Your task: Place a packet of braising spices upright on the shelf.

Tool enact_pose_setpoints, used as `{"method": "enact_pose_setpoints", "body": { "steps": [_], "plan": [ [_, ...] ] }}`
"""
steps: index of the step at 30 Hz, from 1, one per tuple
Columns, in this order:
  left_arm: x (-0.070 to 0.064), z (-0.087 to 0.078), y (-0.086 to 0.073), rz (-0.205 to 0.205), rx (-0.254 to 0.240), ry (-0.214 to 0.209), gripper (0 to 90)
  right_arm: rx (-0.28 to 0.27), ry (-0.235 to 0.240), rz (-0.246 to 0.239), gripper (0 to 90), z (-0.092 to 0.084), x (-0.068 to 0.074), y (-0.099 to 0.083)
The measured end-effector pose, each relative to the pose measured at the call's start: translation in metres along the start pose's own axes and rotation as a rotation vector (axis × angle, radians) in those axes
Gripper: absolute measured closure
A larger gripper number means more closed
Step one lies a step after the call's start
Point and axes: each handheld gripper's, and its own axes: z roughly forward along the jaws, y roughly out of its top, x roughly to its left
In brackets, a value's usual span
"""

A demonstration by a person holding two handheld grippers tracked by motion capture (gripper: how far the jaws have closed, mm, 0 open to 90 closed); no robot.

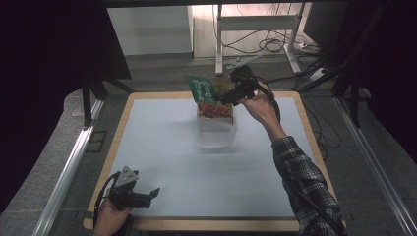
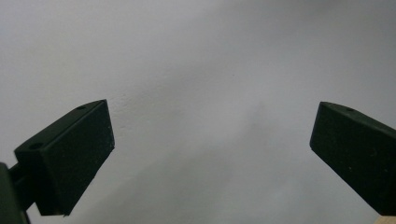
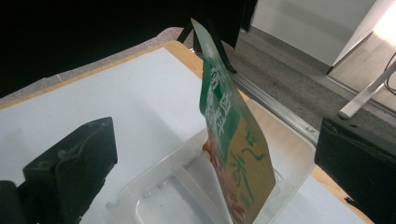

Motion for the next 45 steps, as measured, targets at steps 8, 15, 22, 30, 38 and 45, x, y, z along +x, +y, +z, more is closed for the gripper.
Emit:
{"method": "enact_pose_setpoints", "body": {
  "steps": [8,15,22,30,38,45],
  "plan": [
    [0.001,0.0,0.0,-0.003,-0.004,-0.013,0.0,-0.008,0.007,0.011,0.0,-0.008,0.001,-0.01],
    [0.0,0.001,0.0,0.005,0.006,-0.01,0.0,-0.013,0.011,0.012,0.0,-0.014,0.004,-0.02],
    [0.0,0.001,0.0,0.006,0.011,-0.01,0.0,-0.016,0.029,0.023,0.0,-0.02,0.01,-0.033],
    [-0.001,0.002,0.001,0.01,0.015,-0.009,0.2,-0.003,0.036,0.042,0.0,-0.025,0.014,-0.054],
    [-0.001,0.002,0.001,0.015,0.019,-0.008,0.3,0.005,0.02,0.063,0.0,-0.034,0.015,-0.081],
    [-0.001,0.002,0.001,0.014,0.02,-0.008,0.3,-0.01,0.009,0.075,0.0,-0.048,0.02,-0.096]
  ]
}}
